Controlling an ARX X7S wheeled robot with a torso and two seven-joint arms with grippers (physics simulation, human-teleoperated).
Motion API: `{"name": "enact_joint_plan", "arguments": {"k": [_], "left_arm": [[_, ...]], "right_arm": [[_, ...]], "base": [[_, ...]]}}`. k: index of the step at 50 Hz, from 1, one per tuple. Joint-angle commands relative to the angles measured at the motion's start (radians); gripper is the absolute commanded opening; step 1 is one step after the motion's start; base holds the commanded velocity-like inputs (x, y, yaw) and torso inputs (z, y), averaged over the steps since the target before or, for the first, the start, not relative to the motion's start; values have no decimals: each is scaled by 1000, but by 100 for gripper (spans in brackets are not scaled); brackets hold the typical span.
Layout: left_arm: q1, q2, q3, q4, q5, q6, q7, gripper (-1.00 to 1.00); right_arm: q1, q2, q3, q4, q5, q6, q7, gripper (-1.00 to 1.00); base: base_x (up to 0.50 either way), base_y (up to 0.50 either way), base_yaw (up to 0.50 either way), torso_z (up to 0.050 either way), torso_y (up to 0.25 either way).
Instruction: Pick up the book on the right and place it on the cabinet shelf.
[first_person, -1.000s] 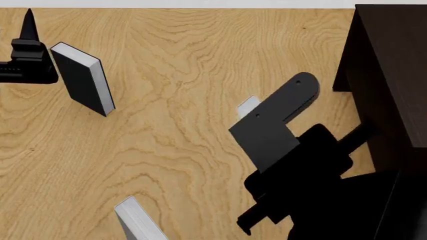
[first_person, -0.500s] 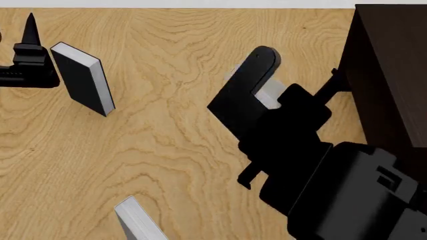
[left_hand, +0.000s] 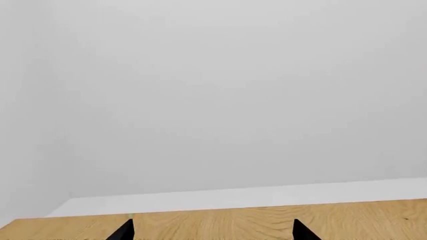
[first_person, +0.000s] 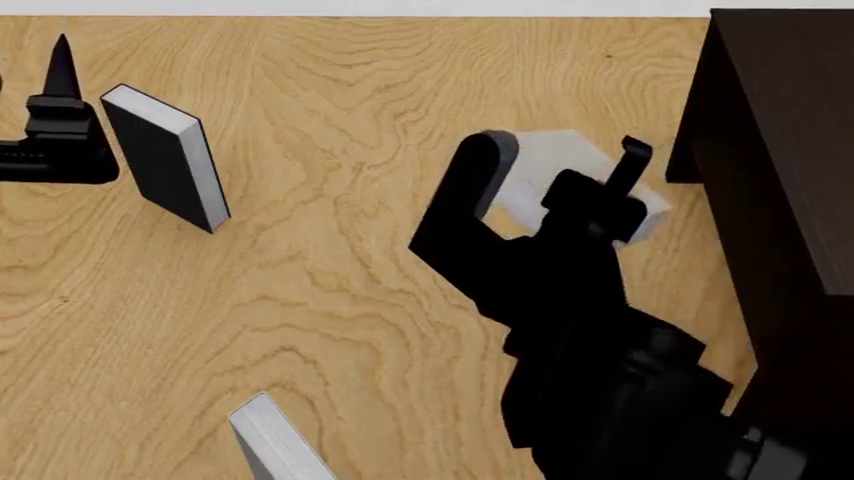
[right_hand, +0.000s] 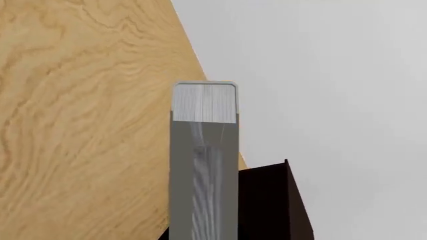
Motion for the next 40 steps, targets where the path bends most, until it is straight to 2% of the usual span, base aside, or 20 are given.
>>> {"name": "enact_joint_plan", "arguments": {"k": [1, 7, 21, 22, 29, 40], "left_arm": [[2, -3, -4, 3, -6, -3, -4, 100], [3, -2, -5, 4, -9, -2, -6, 100], [7, -5, -10, 7, -18, -3, -9, 100], [8, -6, -11, 7, -18, -2, -10, 100], [17, -9, -12, 5, -19, 5, -10, 100], [24, -12, -12, 0, -21, 12, -13, 100]], "right_arm": [[-3, -52, -101, 105, -209, 3, 32, -100], [-11, -75, -145, 160, -253, 6, 53, -100], [-57, -103, -153, 246, -286, -19, 102, -100], [-48, -114, -204, 260, -328, 2, 115, -100], [-60, -126, -225, 290, -352, 1, 133, -100], [-89, -128, -197, 349, -353, -41, 162, -100]], "base": [[0, 0, 0, 0, 0], [0, 0, 0, 0, 2], [0, 0, 0, 0, 1], [0, 0, 0, 0, 0], [0, 0, 0, 0, 1], [0, 0, 0, 1, 2]]}}
